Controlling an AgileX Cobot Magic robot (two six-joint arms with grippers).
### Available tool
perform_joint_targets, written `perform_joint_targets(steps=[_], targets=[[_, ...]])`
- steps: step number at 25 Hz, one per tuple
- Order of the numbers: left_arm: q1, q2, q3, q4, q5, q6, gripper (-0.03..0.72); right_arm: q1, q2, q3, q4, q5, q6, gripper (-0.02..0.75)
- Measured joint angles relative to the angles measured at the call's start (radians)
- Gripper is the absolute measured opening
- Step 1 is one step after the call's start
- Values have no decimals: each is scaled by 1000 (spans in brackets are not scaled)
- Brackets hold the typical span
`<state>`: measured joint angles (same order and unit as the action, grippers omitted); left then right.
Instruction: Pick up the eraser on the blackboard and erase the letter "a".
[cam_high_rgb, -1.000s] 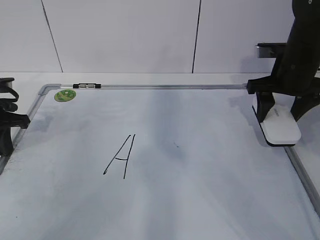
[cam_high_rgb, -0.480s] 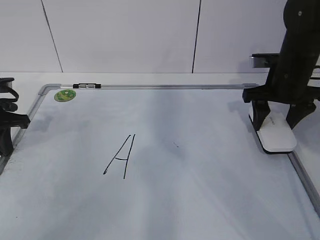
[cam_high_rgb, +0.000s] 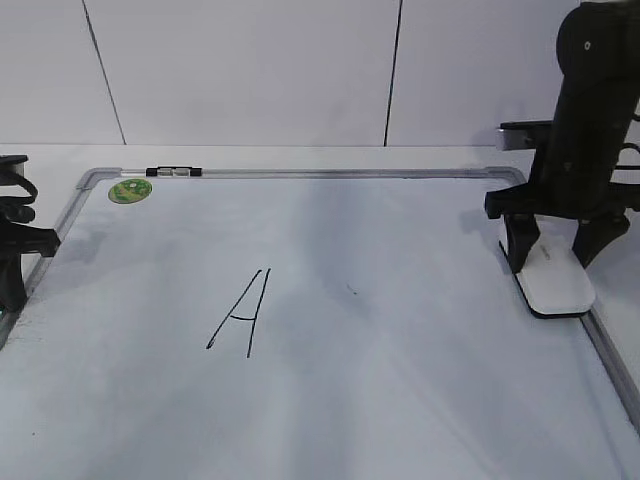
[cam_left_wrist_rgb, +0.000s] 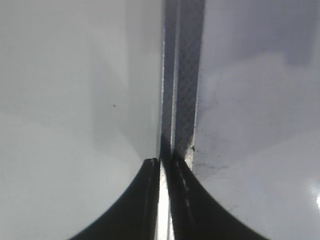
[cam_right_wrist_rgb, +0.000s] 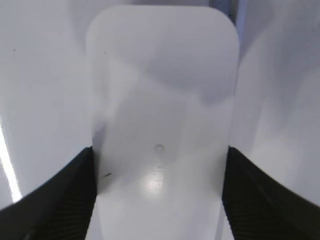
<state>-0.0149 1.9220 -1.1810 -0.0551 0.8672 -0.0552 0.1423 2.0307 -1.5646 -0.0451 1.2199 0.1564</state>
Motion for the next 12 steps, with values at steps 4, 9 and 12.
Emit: perform_joint_targets(steps=[4,9,12], targets=[[0,0,0,-2,0,0,52,0,9,-2,-1,0,0,561],[0,0,0,-2,0,0,52,0,11,-2,-2,0,0,561],[0,0,0,-2,0,0,52,0,11,-2,-2,0,0,561]])
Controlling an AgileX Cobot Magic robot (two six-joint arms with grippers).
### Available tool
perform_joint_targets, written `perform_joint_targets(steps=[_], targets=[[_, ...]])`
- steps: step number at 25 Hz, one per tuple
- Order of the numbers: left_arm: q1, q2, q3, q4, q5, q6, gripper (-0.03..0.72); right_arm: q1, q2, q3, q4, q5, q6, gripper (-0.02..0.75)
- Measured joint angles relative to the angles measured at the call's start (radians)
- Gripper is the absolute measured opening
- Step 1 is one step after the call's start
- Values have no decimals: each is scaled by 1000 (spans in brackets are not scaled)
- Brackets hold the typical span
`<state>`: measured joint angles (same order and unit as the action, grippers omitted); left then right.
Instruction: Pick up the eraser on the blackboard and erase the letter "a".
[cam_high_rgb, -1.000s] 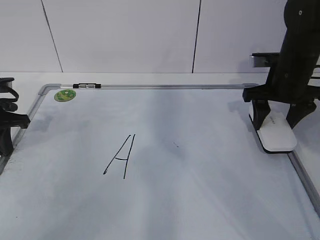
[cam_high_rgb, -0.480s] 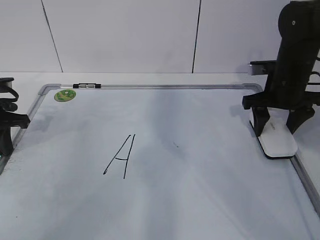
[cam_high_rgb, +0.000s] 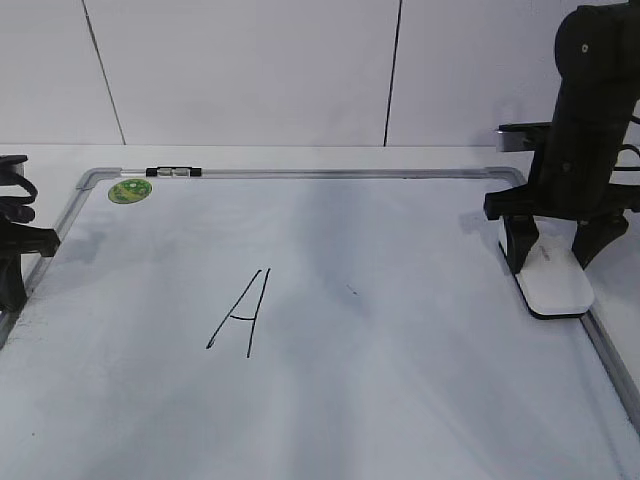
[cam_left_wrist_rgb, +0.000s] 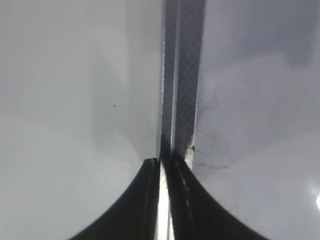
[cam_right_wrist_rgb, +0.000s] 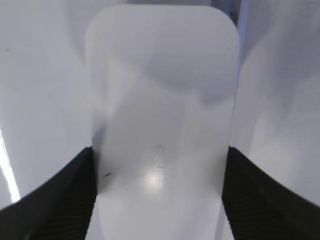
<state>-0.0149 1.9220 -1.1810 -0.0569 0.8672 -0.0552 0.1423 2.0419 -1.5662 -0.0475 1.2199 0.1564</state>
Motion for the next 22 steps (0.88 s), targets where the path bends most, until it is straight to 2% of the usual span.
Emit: perform_joint_targets(steps=[22], targets=[[0,0,0,-12,0,0,52,-2,0,0,0,0,-2,562]])
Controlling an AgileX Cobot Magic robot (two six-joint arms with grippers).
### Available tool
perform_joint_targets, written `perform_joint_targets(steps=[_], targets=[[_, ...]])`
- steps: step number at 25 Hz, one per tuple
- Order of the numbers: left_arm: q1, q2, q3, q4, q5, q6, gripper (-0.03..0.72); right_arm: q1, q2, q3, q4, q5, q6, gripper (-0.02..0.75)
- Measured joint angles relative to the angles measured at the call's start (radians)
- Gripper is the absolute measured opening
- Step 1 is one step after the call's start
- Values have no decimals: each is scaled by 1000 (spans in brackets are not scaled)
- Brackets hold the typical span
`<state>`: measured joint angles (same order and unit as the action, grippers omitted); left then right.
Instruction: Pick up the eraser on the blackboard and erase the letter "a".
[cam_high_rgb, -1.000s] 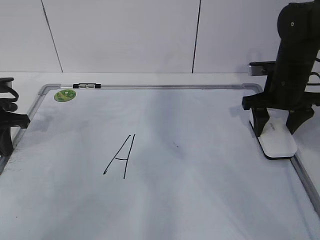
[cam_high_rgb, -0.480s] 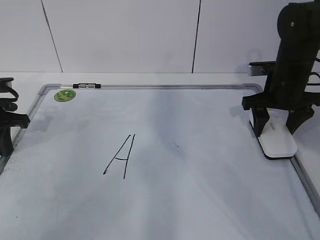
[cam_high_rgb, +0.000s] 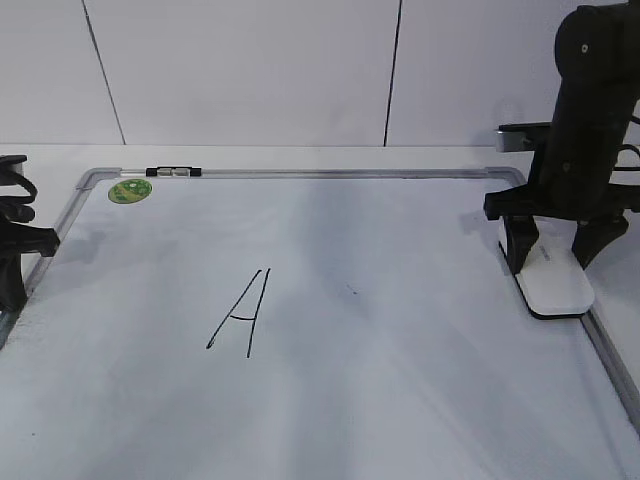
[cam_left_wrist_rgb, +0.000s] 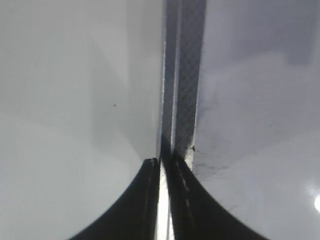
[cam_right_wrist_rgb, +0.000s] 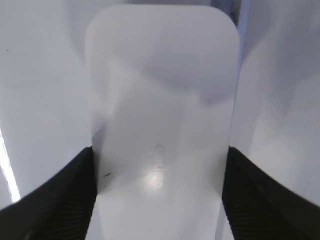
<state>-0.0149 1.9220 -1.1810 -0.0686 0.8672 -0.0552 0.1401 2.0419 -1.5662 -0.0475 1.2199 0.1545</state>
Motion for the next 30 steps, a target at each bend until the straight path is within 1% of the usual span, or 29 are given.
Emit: perform_joint_targets(steps=[4,10,12,19,30], targets=[[2,0,0,-2,0,0,52,0,0,0,2,0,0,572],[3,0,0,-6,-2,0,52,0,4,0,19,0,0,634],[3,0,0,-8,-2,0,52,0,4,0,21,0,0,643],[3,0,0,-8,-2,0,52,0,-1,0,28,0,0,647],[3,0,0,-8,-2,0,52,0,-116,-20,47,0,0,647]])
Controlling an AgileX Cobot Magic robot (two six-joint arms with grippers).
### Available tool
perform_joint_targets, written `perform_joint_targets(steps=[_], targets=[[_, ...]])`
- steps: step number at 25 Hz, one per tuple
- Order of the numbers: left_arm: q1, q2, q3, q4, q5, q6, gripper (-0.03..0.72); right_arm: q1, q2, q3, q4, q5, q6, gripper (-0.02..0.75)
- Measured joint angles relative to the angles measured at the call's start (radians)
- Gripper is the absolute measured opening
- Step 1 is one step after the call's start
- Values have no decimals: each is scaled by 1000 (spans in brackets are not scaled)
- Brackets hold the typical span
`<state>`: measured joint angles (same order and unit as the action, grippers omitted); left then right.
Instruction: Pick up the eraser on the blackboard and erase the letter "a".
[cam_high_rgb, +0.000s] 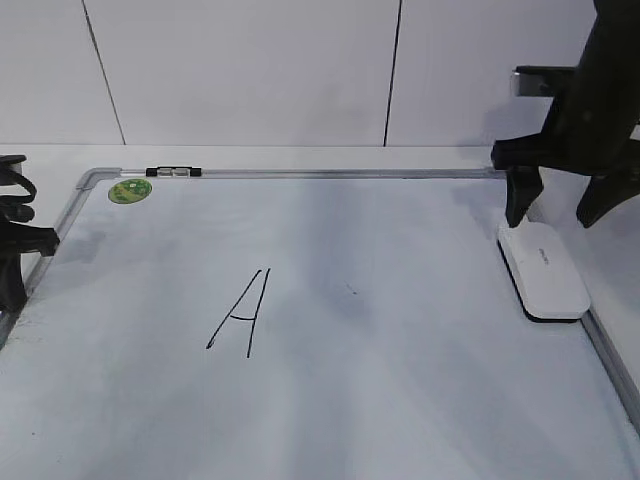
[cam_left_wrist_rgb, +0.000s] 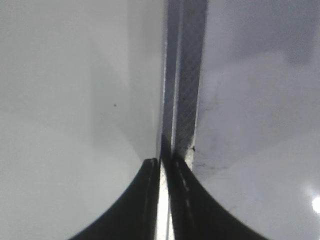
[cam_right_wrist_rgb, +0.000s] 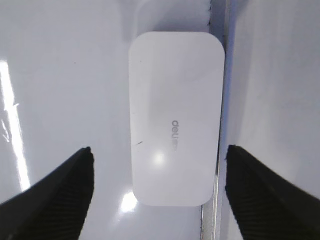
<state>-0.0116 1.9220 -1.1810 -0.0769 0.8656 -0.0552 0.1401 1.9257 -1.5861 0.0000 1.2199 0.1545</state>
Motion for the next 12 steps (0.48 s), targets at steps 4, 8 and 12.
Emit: perform_joint_targets(steps=[4,8,12], targets=[[0,0,0,0,0,0,52,0,-48,0,0,0,0,647],[0,0,0,0,2,0,54,0,-87,0,6,0,0,646],[0,2,-2,0,8,0,81,0,-114,0,20,4,0,642]])
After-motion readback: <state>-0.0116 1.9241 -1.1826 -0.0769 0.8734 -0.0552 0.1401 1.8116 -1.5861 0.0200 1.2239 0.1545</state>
